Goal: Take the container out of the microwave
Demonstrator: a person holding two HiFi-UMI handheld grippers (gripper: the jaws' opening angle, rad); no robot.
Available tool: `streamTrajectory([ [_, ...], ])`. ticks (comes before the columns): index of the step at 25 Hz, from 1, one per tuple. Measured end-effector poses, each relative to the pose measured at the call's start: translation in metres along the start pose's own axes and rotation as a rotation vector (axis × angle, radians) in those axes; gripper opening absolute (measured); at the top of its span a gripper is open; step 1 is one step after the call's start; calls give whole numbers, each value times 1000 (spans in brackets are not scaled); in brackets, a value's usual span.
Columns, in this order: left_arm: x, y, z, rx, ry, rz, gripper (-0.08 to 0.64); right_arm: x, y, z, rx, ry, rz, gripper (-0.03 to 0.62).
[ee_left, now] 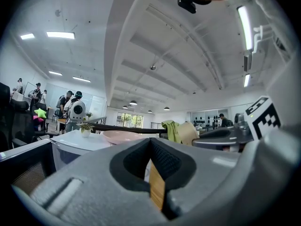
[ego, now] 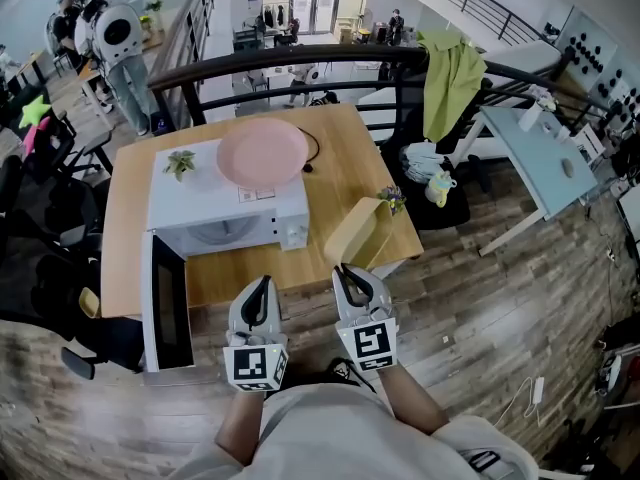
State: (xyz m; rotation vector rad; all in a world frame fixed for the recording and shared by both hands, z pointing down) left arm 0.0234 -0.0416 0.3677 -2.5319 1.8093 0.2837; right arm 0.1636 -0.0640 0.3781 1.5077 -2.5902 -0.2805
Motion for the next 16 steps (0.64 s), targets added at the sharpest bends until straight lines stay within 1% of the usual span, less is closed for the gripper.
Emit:
streamTrajectory([
  [9, -7, 1, -3, -7, 14, 12, 3, -2, 6, 2, -4, 2, 14, 35],
  [16, -11, 7, -6, -13, 18, 29, 3, 2, 21, -2, -3, 11, 52, 35],
])
Point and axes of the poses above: the fingertips, and each gripper's own axes: x forward along the fingers, y to its left, z out of its top, the point moved 2 cm from there along -x, backward along the fingers, and after that the axes turned 10 degrees about -y, right-handed, at the moved point
